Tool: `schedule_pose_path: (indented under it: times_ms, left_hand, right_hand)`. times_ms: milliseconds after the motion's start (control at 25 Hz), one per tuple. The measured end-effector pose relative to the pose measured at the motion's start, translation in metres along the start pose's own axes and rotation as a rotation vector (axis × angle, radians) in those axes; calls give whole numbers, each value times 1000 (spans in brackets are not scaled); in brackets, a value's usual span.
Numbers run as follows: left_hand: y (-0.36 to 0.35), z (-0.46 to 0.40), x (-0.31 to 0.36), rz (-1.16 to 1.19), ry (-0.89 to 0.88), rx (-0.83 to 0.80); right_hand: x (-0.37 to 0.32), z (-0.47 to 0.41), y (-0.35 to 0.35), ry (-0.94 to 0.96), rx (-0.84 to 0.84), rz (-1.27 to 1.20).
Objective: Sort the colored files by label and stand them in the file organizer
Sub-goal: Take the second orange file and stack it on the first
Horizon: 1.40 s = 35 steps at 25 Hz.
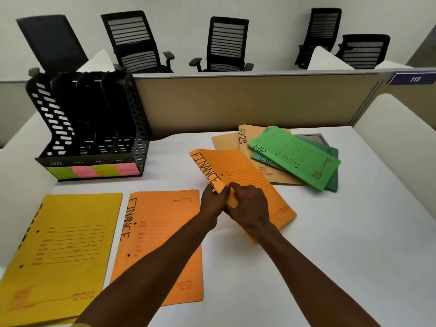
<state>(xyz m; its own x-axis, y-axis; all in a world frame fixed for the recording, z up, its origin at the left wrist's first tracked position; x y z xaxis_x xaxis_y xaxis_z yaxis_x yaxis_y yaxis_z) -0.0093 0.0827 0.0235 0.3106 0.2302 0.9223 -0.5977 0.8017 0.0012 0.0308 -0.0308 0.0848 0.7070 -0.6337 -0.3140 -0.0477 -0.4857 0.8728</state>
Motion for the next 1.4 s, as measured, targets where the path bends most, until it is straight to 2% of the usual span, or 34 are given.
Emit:
schedule_pose_path:
  times_ms: [160, 240, 360, 520, 600, 800, 880, 1080, 1400]
  left_hand:
    - [47, 9, 0, 72, -8, 49]
    - [74, 15, 3, 79, -37, 45]
    - [118, 28, 3, 107, -70, 16]
    - [170, 41, -7, 127, -34, -63]
    - [193, 48, -12, 127, 4, -69]
    - [250, 54, -42, 37, 113, 130]
    - [263, 58, -49, -55, 123, 177]
    - [273, 68, -59, -478, 40, 217]
    - [277, 63, -84, -913, 53, 74]
  right_hand:
    - [-11, 1, -17, -94, -136, -279]
    - [-5, 0, -17, -194, -58, -377]
    - [15, 1, -23, -425, -2, -370]
    - [25, 17, -54, -809, -256, -546]
    - [15, 25, -70, -874, -360, -610]
    - [-17, 63, -107, -1034, -317, -893]
    - [-31, 81, -120, -1056, -301, -873]
    - [-54, 109, -127, -1058, -241, -733]
    - [-74, 113, -121, -939, -239, -443]
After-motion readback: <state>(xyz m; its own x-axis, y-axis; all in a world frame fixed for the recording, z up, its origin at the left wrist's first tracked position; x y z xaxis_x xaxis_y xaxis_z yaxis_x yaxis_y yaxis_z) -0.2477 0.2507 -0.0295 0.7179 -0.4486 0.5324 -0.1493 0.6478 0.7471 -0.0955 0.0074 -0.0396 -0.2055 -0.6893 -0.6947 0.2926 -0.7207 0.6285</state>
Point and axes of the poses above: each hand's wrist, its own z-axis away from the middle knuckle, its own y-axis out of the back of the hand, x = y × z, the point moved 7 cm from there along -z, towards the middle knuckle, and after that the axes turned 3 degrees about -z, right-handed, at the moved point
